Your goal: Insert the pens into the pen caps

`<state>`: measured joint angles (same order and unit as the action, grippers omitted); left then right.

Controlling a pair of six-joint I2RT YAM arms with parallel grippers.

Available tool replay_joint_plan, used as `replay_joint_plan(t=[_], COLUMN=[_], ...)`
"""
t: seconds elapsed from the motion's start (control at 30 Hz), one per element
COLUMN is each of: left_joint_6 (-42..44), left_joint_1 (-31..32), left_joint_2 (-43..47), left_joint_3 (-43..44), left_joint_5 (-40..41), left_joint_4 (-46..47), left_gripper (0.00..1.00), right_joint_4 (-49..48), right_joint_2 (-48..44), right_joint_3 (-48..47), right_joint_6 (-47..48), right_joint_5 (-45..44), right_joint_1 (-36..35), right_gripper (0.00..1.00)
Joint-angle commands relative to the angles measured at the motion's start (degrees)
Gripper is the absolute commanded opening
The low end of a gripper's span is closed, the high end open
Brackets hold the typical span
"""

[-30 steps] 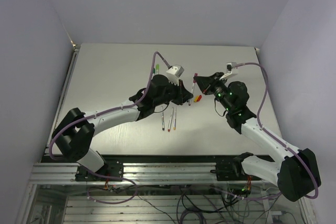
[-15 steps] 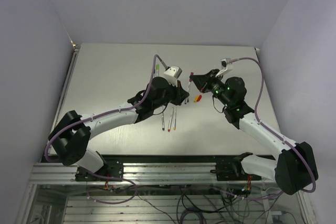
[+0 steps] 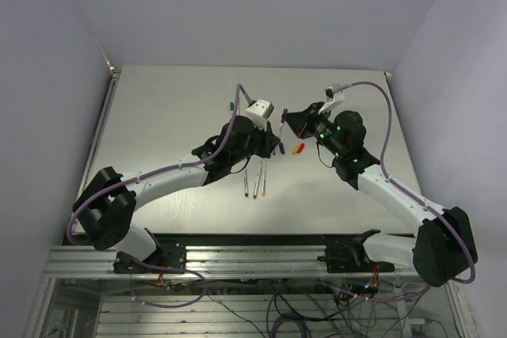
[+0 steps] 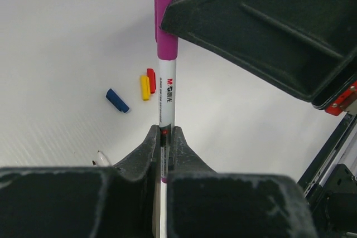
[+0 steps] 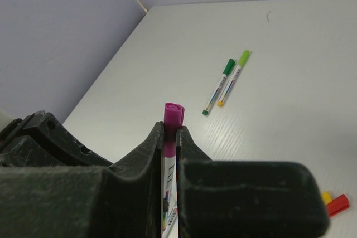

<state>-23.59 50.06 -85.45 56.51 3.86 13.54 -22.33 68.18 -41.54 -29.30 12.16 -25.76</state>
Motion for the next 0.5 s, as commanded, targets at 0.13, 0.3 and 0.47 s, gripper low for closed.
replay_joint_plan(t=[0.13, 0.3, 0.47], left_joint_6=[-0.78, -0.72, -0.75], left_joint_1=[-1.99, -2.04, -2.04], left_joint_2=[2.36, 2.13, 0.36], left_joint_3=[7.53, 7.74, 8.10], left_joint_5=[3.08, 3.25, 3.29], left_joint_4=[17.24, 15.42, 10.56], left_gripper=[0.07, 0.07, 0.07], right_joint_4=[15.37, 14.06, 12.60], right_joint_2=[5.67, 5.99, 3.93], right_joint_3=[1.20, 1.24, -1.10], right_joint_6=[2.46, 2.55, 3.08], right_joint_5=[1.60, 1.23, -4.88], right_joint_1=[-2.19, -2.19, -2.19], right_gripper=[0.00, 0.00, 0.12])
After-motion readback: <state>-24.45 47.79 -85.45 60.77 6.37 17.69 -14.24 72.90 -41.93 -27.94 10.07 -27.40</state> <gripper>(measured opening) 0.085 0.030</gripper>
